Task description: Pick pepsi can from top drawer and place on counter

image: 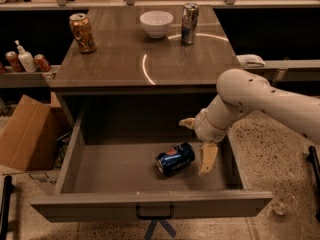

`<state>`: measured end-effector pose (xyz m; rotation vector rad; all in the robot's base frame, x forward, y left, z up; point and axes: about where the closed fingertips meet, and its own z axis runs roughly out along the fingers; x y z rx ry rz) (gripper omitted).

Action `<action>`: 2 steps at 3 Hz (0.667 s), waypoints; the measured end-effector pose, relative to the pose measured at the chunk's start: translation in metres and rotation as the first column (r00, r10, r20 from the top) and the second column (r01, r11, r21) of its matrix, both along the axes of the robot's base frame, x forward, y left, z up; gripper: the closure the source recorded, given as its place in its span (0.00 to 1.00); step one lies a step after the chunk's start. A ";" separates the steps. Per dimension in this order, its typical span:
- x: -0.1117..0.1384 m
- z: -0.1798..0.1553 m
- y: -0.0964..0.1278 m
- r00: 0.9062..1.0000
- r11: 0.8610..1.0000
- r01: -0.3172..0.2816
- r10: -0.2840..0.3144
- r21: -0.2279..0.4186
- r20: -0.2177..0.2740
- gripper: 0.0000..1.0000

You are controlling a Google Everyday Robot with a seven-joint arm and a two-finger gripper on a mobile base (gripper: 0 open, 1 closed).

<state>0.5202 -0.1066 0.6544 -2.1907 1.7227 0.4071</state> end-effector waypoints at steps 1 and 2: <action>0.002 -0.012 0.011 0.999 0.999 -0.043 0.043 -0.030 0.008 0.00; 0.000 -0.025 0.021 0.997 0.995 -0.074 0.074 -0.059 0.000 0.19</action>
Offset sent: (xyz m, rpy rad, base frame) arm 0.0000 0.0308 -0.0352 -0.0920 -0.0025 0.1061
